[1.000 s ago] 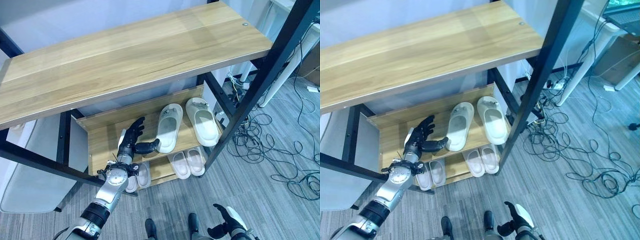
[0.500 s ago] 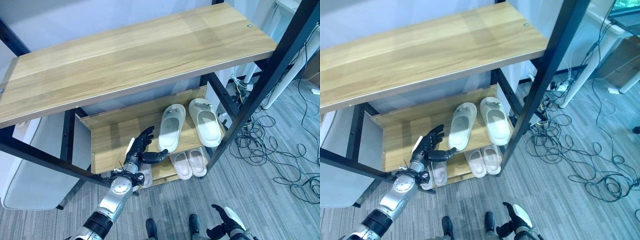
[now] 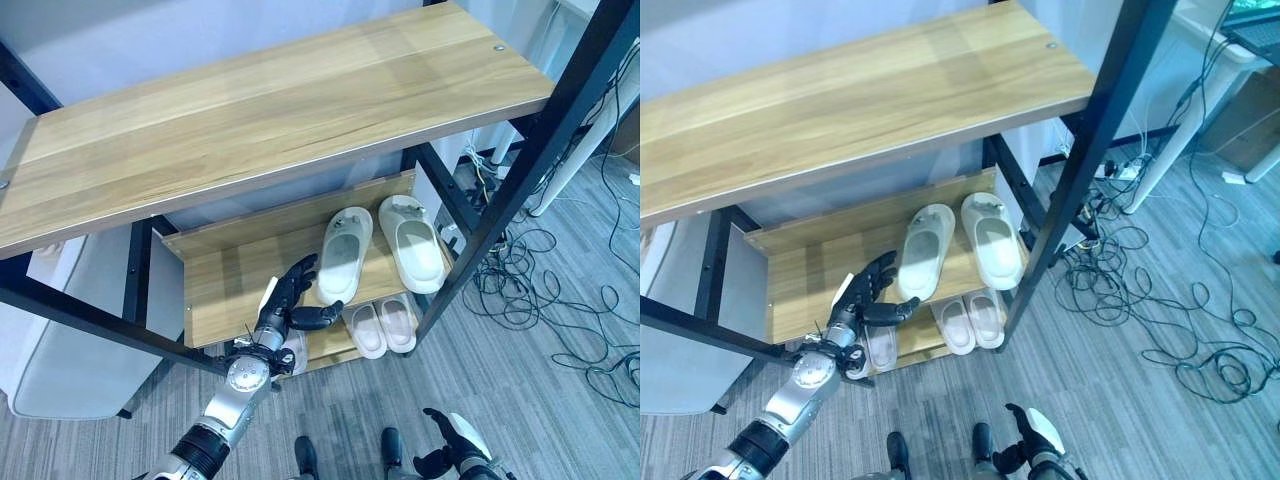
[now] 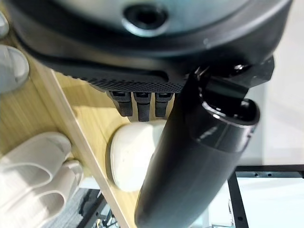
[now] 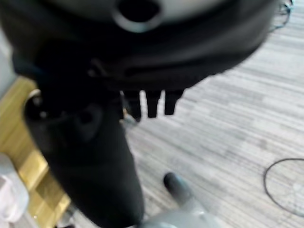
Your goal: Arrange the slippers neatly on the shoe rack.
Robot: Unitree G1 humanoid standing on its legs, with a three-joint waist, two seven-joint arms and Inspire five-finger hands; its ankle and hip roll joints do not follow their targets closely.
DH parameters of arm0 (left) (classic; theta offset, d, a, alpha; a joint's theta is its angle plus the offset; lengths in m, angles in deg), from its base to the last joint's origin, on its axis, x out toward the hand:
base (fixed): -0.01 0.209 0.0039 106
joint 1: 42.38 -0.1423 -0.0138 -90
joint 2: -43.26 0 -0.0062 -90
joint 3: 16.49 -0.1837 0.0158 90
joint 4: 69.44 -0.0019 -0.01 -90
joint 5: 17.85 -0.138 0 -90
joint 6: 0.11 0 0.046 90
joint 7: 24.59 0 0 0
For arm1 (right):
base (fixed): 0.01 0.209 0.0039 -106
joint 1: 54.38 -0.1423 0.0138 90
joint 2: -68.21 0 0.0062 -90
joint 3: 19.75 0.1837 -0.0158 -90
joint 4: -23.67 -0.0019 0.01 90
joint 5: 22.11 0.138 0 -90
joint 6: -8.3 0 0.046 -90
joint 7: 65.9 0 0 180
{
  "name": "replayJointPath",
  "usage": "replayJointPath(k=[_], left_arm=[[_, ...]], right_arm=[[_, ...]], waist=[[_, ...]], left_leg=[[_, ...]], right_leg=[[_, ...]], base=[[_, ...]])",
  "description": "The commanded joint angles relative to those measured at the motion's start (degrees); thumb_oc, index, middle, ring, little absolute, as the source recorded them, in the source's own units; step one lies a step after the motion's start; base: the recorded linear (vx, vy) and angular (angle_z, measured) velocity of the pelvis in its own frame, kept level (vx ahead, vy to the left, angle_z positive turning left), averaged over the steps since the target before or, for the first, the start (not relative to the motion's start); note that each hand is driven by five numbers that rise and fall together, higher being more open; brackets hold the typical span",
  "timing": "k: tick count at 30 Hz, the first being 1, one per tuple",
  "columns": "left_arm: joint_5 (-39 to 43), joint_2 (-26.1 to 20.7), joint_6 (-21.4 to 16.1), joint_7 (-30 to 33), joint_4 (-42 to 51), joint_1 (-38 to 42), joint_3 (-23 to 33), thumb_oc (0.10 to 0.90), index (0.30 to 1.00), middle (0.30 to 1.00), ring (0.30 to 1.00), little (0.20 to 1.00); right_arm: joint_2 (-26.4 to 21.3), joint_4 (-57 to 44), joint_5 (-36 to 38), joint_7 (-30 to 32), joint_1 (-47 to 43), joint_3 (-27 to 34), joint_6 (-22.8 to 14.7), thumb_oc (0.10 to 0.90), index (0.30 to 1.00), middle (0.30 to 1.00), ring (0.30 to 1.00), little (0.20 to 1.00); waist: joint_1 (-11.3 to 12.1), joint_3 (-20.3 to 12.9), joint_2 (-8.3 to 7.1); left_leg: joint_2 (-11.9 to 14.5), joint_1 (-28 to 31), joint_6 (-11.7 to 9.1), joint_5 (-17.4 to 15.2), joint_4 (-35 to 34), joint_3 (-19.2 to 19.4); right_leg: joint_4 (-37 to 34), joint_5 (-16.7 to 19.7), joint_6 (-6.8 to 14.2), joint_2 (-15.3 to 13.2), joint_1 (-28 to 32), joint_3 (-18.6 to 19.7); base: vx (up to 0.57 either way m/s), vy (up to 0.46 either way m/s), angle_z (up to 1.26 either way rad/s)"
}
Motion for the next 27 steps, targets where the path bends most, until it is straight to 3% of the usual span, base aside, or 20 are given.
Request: replayJointPath(k=[1,14,27], left_arm=[[-1.12,3.67,-3.63,-2.28,1.07,7.09,-4.43,0.800,0.900,0.900,0.900,0.900],[-1.14,7.49,-4.24,-0.93,-0.06,12.97,-8.92,0.800,0.900,0.900,0.900,0.900],[-2.70,7.17,-4.29,0.24,-0.56,13.64,-8.38,0.800,0.900,0.900,0.900,0.900]], right_arm=[[-0.23,-1.08,0.53,1.46,0.11,-1.18,-1.45,0.800,0.900,0.900,0.900,0.900],[-0.34,-0.45,1.18,2.43,-0.54,-2.18,-1.75,0.800,0.900,0.900,0.900,0.900],[-0.14,-0.18,1.16,2.74,0.22,-2.40,-2.34,0.800,0.900,0.900,0.900,0.900]], waist=[[0.55,-0.44,-0.97],[-0.40,0.50,-0.75],[-0.56,0.07,-1.16]], left_leg=[[-1.64,-2.57,-1.72,0.71,0.11,0.54],[-1.65,-2.34,-1.61,0.50,0.11,1.04],[-1.74,-1.80,-1.64,0.09,0.11,0.61]], right_leg=[[2.15,-1.61,4.65,-2.83,-4.00,-5.86],[2.22,-1.42,4.87,-2.90,-4.47,-5.21],[2.18,-1.56,4.91,-2.83,-3.51,-5.97]], base=[[0.00,0.000,0.00],[0.00,0.000,0.00],[0.00,0.000,0.00]])
